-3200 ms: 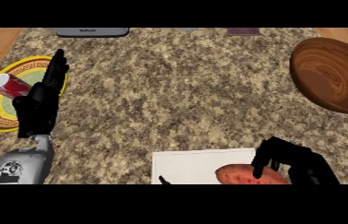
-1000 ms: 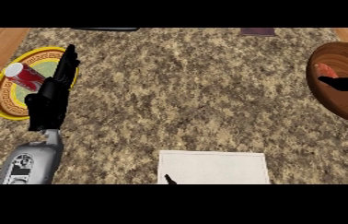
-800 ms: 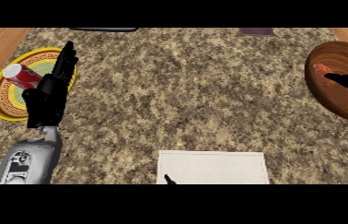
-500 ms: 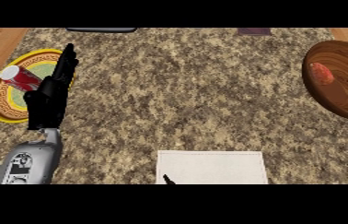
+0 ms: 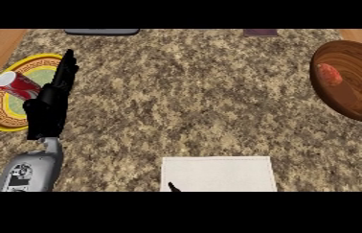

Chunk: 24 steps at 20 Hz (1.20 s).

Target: Pick the sweet potato from the placemat and place it in the bowl

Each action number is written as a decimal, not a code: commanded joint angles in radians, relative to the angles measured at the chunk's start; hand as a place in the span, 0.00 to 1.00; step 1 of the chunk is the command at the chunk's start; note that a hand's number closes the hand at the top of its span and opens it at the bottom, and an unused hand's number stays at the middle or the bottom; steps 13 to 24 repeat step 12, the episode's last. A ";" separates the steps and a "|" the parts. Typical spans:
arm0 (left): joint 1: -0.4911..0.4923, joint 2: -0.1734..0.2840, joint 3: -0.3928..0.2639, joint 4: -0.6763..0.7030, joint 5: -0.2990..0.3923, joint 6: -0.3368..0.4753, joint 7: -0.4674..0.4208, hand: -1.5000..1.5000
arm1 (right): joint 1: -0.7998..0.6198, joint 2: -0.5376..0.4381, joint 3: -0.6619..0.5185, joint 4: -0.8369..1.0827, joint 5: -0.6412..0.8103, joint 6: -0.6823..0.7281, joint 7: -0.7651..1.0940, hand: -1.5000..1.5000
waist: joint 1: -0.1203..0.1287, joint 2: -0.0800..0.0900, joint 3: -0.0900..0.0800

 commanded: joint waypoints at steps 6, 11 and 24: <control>0.030 -0.002 0.007 0.003 -0.005 -0.002 -0.037 0.50 | 0.140 -0.018 0.014 -0.018 -0.033 0.178 -0.147 0.00 | -0.006 -0.004 0.000; 0.010 -0.017 -0.005 -0.025 -0.024 0.018 0.025 0.50 | 0.218 0.006 0.022 -0.038 -0.056 0.204 -0.216 0.00 | -0.013 -0.007 0.001; 0.034 0.014 0.022 -0.017 0.011 -0.024 -0.005 0.50 | 0.184 0.024 0.028 -0.052 -0.060 0.162 -0.186 0.00 | -0.006 -0.008 -0.001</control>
